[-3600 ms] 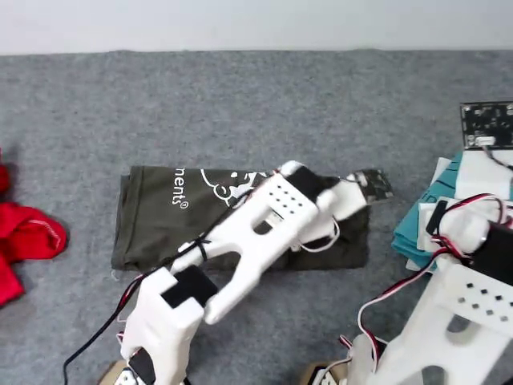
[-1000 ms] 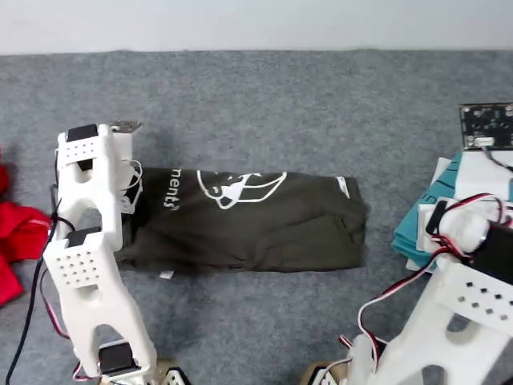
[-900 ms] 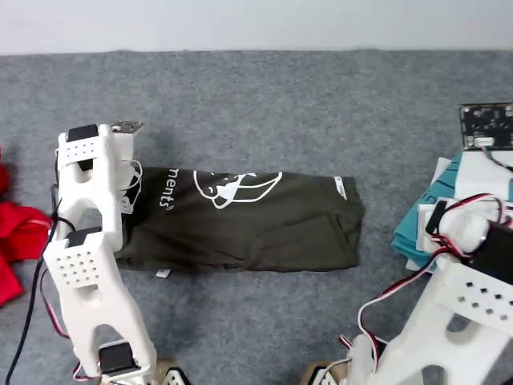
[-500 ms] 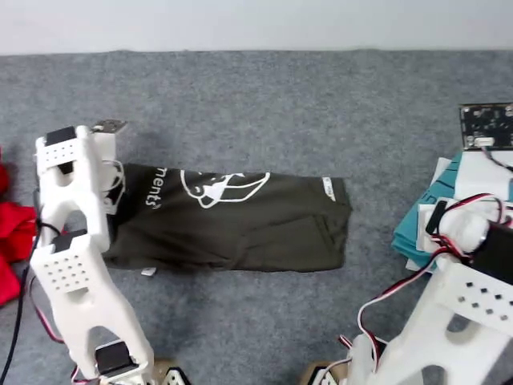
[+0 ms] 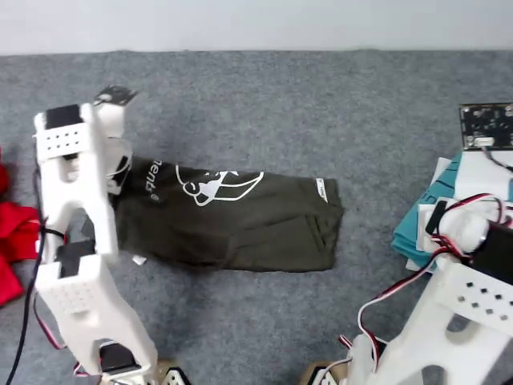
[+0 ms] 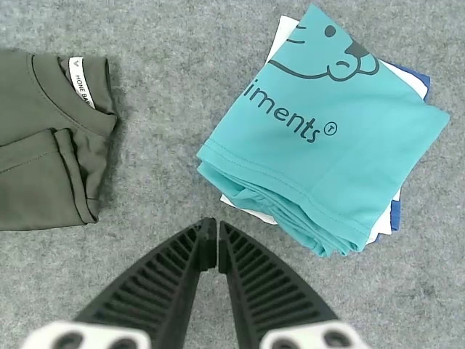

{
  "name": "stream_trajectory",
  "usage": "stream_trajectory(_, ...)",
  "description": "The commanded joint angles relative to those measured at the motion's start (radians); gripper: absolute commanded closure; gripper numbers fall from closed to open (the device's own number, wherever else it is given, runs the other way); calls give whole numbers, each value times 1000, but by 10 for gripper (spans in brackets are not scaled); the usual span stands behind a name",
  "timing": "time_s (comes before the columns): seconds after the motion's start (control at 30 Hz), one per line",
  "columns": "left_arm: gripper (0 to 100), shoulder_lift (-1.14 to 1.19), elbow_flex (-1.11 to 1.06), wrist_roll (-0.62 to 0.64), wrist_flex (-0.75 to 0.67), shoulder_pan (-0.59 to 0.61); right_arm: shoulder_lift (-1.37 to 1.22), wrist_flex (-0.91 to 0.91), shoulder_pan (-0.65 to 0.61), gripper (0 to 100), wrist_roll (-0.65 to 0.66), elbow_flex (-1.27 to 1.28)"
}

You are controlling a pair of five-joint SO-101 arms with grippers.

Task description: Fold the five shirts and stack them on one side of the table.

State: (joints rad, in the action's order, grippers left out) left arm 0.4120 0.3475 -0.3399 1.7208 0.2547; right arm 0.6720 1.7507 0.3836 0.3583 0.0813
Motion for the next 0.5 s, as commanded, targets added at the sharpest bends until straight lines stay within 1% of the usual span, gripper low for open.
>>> stream_trajectory(0.0, 988, -147, -7, 18, 34, -95, 25, 31, 12, 989, -5, -5)
stream_trajectory(0.13, 988, -261, -70, 38, 34, -227, 25, 31, 12, 989, -5, -5)
stream_trajectory(0.27, 988, -339, -107, 120, 34, -390, 25, 31, 12, 989, -5, -5)
stream_trajectory(0.37, 988, -347, -107, 173, 29, -517, 25, 31, 12, 989, -5, -5)
stream_trajectory(0.47, 988, -345, -110, 229, -21, -623, 25, 31, 12, 989, -5, -5)
